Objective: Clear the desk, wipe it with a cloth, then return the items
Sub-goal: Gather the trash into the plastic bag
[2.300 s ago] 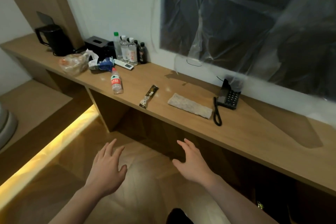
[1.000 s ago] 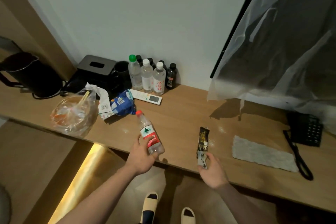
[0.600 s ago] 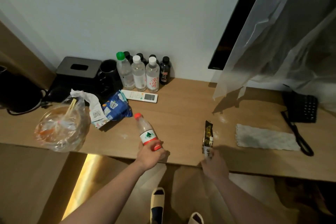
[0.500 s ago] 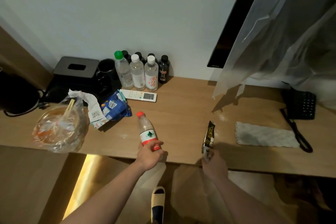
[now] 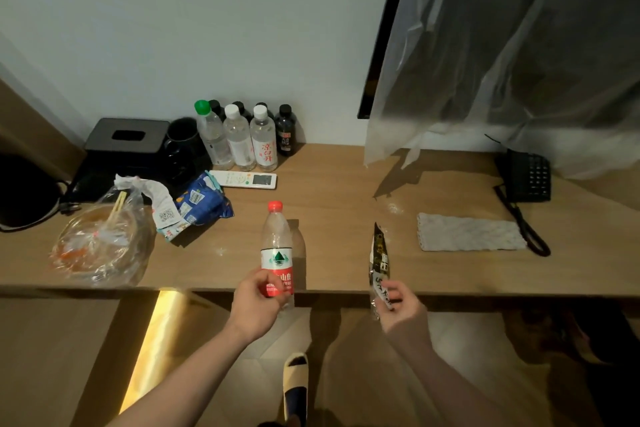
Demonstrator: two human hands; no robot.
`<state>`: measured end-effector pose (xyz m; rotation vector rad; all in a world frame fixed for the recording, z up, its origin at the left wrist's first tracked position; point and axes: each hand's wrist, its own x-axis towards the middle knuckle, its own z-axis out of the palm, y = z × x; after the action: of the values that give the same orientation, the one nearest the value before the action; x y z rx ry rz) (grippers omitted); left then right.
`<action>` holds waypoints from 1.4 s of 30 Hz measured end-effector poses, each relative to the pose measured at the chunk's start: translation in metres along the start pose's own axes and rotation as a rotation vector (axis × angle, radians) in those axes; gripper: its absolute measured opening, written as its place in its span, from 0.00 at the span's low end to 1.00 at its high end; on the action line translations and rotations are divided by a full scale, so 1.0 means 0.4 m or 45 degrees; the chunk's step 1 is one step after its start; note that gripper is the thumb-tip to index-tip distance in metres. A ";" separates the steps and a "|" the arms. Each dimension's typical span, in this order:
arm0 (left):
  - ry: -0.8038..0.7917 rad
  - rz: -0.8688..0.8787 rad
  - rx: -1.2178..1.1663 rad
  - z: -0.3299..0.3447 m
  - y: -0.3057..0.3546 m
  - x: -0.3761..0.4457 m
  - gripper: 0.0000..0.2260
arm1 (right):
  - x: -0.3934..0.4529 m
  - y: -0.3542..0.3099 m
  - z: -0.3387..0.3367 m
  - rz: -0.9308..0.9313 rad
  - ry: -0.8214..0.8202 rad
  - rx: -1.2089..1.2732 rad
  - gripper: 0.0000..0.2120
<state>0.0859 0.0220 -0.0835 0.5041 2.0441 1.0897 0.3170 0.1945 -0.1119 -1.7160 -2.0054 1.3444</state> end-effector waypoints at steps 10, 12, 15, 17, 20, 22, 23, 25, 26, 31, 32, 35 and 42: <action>-0.078 0.093 -0.079 0.219 0.087 -0.201 0.11 | -0.222 0.109 -0.283 -0.179 -0.010 0.067 0.15; -0.089 0.106 -0.141 0.289 0.114 -0.267 0.11 | -0.275 0.153 -0.351 -0.206 0.003 0.086 0.15; -0.082 0.117 -0.209 0.402 0.148 -0.391 0.11 | -0.360 0.240 -0.453 -0.235 0.041 0.078 0.15; -0.077 0.120 -0.272 0.476 0.158 -0.467 0.12 | -0.415 0.299 -0.519 -0.233 0.064 0.072 0.15; -0.090 0.060 -0.356 0.576 0.176 -0.572 0.17 | -0.487 0.381 -0.618 -0.204 0.097 0.099 0.14; -0.102 0.031 -0.344 0.636 0.185 -0.627 0.17 | -0.530 0.430 -0.680 -0.201 0.119 0.123 0.13; -0.111 0.031 -0.319 0.664 0.192 -0.651 0.16 | -0.549 0.453 -0.710 -0.197 0.129 0.124 0.13; -0.132 0.041 -0.277 0.714 0.213 -0.689 0.19 | -0.577 0.490 -0.765 -0.188 0.154 0.118 0.13; -0.149 0.054 -0.262 0.736 0.227 -0.704 0.21 | -0.587 0.505 -0.790 -0.177 0.168 0.120 0.13; -0.366 0.238 -0.073 0.839 0.298 -0.724 0.38 | -0.594 0.566 -0.898 -0.118 0.254 0.199 0.15; -0.405 0.279 -0.025 0.865 0.314 -0.719 0.40 | -0.587 0.578 -0.920 -0.104 0.261 0.213 0.16; -0.509 0.376 0.052 0.959 0.367 -0.693 0.43 | -0.556 0.623 -0.988 -0.047 0.297 0.241 0.15; -0.623 0.511 0.217 1.219 0.445 -0.580 0.41 | -0.478 0.718 -1.156 0.044 0.385 0.215 0.14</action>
<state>0.6083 0.2340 -0.0082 1.1825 1.6409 0.8991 0.8750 0.2429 0.0258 -1.7611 -1.6583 1.1456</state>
